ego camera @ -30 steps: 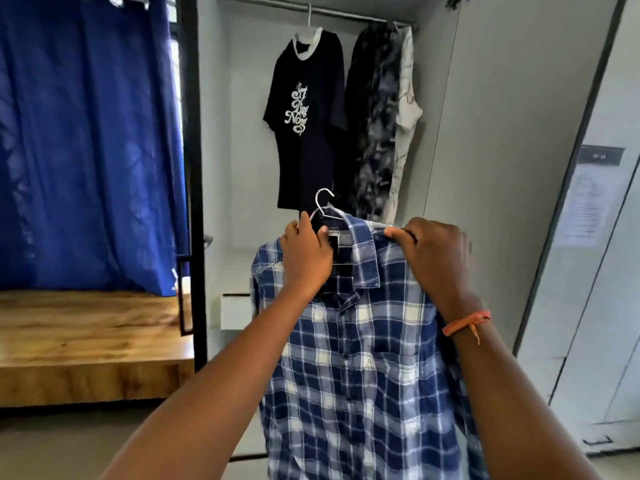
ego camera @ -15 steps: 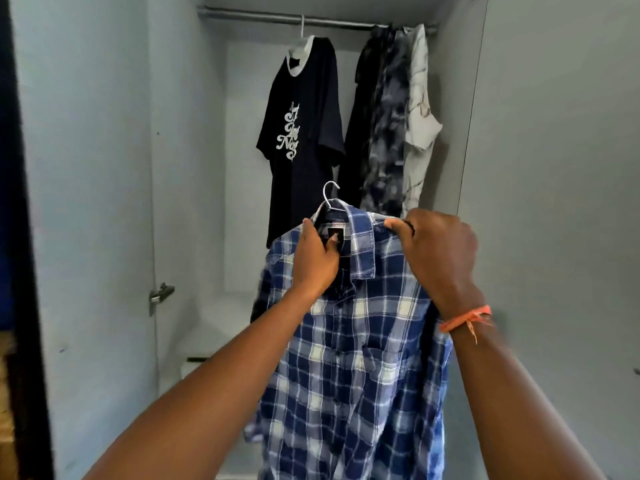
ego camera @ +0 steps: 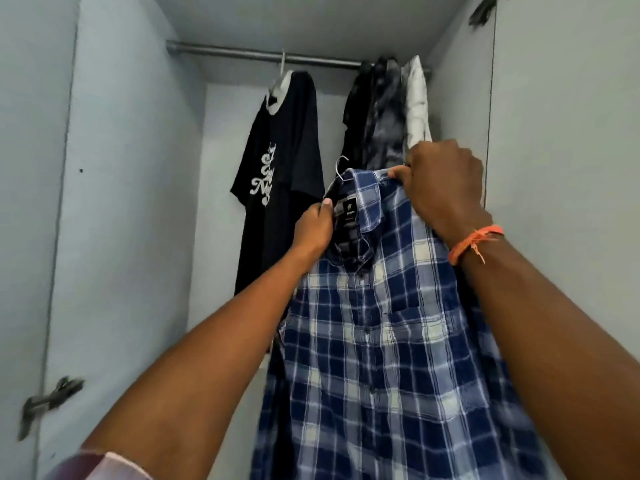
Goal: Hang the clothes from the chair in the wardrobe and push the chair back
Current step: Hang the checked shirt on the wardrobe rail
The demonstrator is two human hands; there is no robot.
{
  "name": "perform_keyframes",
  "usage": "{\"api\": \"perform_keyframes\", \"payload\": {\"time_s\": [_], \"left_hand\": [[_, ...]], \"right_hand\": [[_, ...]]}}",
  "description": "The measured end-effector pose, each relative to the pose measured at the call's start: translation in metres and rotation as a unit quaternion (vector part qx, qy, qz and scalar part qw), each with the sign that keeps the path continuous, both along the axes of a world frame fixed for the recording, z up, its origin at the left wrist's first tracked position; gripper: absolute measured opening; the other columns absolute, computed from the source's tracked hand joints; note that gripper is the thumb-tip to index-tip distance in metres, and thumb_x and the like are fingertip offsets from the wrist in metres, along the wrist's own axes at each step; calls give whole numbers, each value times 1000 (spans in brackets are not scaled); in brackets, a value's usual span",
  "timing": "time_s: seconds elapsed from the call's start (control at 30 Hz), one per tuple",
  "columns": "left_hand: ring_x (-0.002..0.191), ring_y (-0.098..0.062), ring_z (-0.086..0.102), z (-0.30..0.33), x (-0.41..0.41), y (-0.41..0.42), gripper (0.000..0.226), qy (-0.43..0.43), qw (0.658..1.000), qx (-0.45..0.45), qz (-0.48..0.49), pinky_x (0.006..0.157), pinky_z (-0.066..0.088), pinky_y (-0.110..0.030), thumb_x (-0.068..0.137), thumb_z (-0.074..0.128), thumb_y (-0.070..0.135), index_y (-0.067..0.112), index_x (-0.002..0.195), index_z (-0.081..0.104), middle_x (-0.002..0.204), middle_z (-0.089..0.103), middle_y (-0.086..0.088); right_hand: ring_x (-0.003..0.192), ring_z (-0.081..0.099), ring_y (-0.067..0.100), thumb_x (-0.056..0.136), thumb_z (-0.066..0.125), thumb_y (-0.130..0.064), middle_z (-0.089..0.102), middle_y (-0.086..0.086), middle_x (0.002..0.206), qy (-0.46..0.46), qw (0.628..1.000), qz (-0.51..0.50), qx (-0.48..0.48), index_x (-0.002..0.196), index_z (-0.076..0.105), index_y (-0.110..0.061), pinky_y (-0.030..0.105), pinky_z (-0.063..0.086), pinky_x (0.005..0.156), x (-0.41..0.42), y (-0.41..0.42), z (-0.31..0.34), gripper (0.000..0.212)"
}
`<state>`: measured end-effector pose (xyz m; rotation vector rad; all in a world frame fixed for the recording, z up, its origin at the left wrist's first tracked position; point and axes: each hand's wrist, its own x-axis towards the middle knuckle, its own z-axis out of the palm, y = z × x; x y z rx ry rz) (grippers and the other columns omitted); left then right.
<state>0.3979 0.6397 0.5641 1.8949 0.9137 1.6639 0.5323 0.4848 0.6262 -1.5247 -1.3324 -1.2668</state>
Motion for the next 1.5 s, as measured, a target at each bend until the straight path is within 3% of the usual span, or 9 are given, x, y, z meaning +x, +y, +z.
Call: {"api": "perform_keyframes", "payload": {"time_s": [0.1,0.17,0.27,0.33,0.5,0.63,0.8,1.0,1.5], "left_hand": [[103,-26,61,20,-5,52,64,7,998,-27,-64,94,49,-40,102,26,57,7,120,61,107,66,-8],[117,-28,51,31,-11,91,71,54,995,-47,-64,96,44,-41,101,25,59,3,141,42,128,54,-16],[149,-37,13,40,-23,138,86,35,996,-69,-32,115,29,-55,99,34,60,14,156,-13,160,-25,-17],[150,-37,10,43,-29,163,99,0,999,-47,-21,119,22,-46,95,45,62,17,154,-20,157,-32,-17],[147,-36,21,62,-18,199,98,-41,975,180,120,112,33,-52,89,59,60,20,156,0,163,0,-16],[131,-35,41,88,-5,225,83,67,951,222,205,100,44,-55,90,68,37,12,151,18,150,28,-16],[106,-34,57,106,-17,249,19,78,909,264,312,88,41,-48,91,55,12,10,111,57,108,66,-11],[88,-40,63,129,-63,266,15,-13,933,232,274,75,48,-41,82,55,7,3,93,64,92,67,-20],[106,-42,58,138,-108,279,21,-28,929,138,343,84,44,-42,96,44,14,7,110,58,116,60,-23]], "right_hand": [[86,64,44,95,64,-32,66,24,95,-6,1000,-26,9,99,68,-4,39,43,65,0,46,27,29],[90,64,45,94,64,-24,66,24,99,-4,999,-43,12,100,68,-4,41,48,71,-4,82,42,22],[92,64,46,92,67,-20,66,25,99,-11,997,-71,1,100,67,-2,41,49,72,-12,129,63,20],[91,64,46,91,69,-21,66,26,98,-16,997,-80,8,100,67,-2,41,49,70,-17,155,79,21],[92,63,48,90,70,-28,63,27,102,-30,996,-71,43,102,66,-1,44,50,73,-34,201,117,29],[95,62,46,88,71,-38,64,26,103,-5,998,-46,51,99,66,-4,38,41,69,-34,229,124,36],[92,63,45,86,72,-42,66,24,95,38,998,-7,55,90,69,-5,36,41,67,-19,252,123,37],[100,60,46,88,72,-36,63,25,104,66,995,3,80,94,67,-2,39,43,73,-2,258,130,35],[103,60,49,94,64,-18,63,29,110,41,987,-13,157,108,66,3,47,50,81,-13,311,193,25]]}}
